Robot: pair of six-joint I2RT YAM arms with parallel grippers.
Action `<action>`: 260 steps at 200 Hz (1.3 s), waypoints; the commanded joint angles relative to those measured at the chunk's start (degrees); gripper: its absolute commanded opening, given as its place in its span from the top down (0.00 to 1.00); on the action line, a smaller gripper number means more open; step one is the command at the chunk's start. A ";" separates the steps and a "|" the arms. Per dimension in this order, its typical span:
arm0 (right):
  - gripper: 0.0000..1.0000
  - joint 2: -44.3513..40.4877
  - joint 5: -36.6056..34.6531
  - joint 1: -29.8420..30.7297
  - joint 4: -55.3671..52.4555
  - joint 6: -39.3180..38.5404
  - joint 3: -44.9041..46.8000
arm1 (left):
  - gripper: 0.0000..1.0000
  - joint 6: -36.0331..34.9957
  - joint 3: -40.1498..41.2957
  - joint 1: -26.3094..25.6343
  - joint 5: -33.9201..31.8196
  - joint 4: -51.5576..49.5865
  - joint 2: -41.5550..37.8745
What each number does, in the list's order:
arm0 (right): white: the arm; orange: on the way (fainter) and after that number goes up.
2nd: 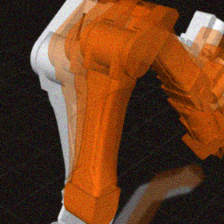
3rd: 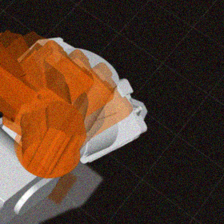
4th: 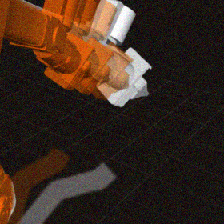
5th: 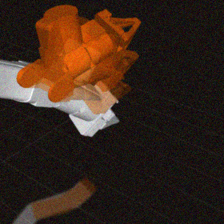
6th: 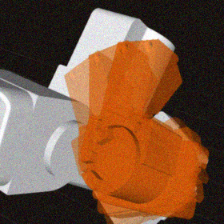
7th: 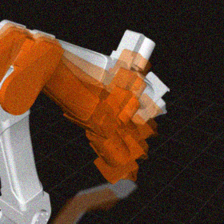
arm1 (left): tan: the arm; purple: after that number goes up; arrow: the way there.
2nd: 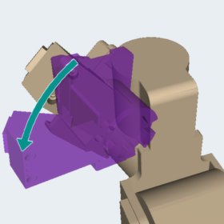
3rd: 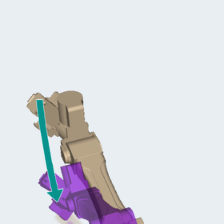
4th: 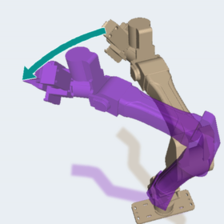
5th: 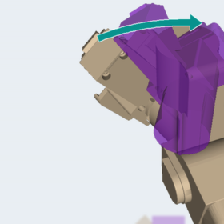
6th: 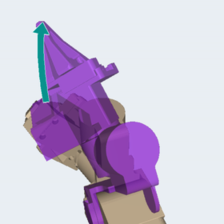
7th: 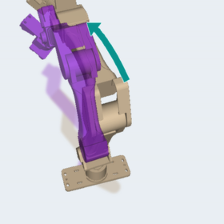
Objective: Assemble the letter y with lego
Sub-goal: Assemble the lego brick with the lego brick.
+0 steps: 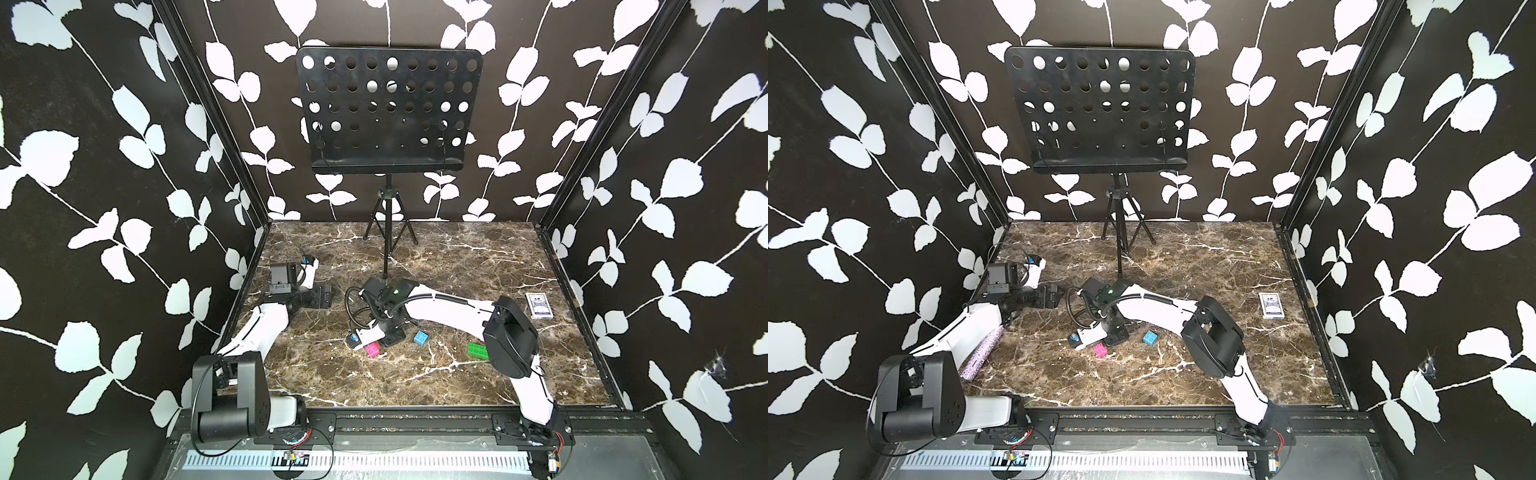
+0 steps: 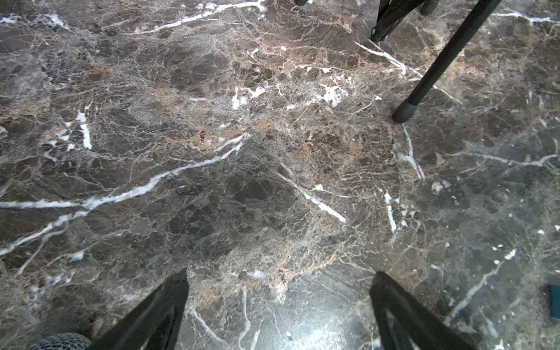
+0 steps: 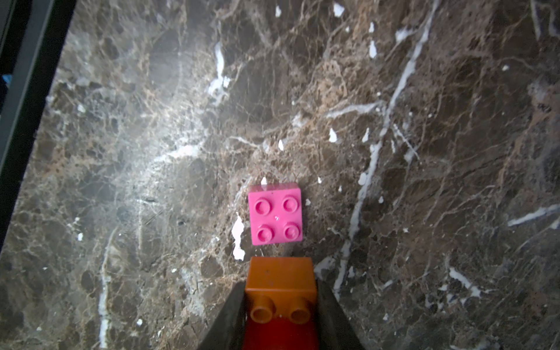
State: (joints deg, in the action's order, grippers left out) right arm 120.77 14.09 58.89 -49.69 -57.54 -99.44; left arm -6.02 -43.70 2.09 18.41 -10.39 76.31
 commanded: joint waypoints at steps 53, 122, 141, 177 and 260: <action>0.84 4.10 1.04 1.82 -4.33 -3.08 -4.57 | 0.04 0.53 0.88 0.28 1.10 0.73 -1.34; 0.85 6.60 -4.41 3.02 -8.48 -3.92 -5.49 | 0.04 0.48 0.82 0.22 1.27 0.73 -1.42; 0.85 7.57 -7.30 3.42 -9.36 -3.44 -5.37 | 0.04 0.46 0.81 0.27 1.27 0.73 -1.41; 0.85 8.57 -9.25 4.28 -9.50 -2.93 -5.59 | 0.04 0.40 0.81 0.26 1.36 0.90 -1.17; 0.87 14.65 -11.53 6.36 -15.29 -0.76 -10.64 | 0.04 0.74 0.55 0.27 1.45 0.64 -1.06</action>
State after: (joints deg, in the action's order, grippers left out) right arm 129.23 1.89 64.90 -59.27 -59.11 -110.26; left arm -5.76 -43.66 2.09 19.07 -10.31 76.29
